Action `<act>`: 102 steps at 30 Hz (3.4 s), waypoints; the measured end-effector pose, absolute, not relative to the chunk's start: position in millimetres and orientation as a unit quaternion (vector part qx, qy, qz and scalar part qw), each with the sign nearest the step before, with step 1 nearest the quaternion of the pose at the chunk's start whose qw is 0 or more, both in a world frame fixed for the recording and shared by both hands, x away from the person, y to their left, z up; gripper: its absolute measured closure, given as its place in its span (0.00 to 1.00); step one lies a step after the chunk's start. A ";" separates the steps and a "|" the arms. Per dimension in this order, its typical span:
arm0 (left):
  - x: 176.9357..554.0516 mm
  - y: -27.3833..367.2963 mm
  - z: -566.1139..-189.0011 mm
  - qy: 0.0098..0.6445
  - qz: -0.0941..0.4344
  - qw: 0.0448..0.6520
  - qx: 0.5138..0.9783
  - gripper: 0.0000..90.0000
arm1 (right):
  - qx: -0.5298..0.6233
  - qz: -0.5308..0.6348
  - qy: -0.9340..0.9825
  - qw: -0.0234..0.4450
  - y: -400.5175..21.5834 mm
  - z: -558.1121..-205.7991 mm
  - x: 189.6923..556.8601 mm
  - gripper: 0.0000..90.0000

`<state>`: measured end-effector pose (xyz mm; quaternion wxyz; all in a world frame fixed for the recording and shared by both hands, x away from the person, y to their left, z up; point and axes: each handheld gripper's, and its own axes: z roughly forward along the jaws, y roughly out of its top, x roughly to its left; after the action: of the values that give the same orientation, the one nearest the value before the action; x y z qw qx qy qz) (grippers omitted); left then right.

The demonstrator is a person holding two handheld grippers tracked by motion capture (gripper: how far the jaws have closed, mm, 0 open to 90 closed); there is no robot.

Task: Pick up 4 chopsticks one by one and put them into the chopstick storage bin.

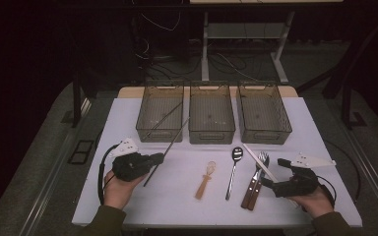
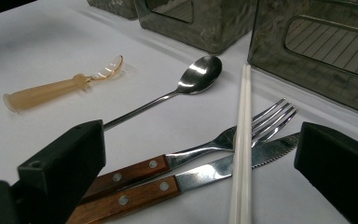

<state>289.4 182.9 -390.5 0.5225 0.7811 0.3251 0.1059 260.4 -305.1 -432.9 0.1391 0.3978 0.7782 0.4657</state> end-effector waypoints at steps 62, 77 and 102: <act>402.3 190.5 -345.0 0.349 0.195 0.576 0.713 0.95 | 0.411 0.460 0.775 0.141 -307.2 -437.4 262.1 0.02; 429.1 199.1 -350.0 0.356 0.238 0.564 0.706 0.95 | 0.415 0.463 0.769 0.146 -310.0 -436.4 259.3 0.02; 463.2 178.9 -405.3 0.428 0.204 0.416 0.776 0.94 | 0.412 0.463 0.772 0.141 -308.6 -436.6 260.8 0.02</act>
<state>463.2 178.9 -405.3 0.4160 0.7759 0.4280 0.2042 260.8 -308.6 -436.6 0.1407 0.4125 0.7716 0.4633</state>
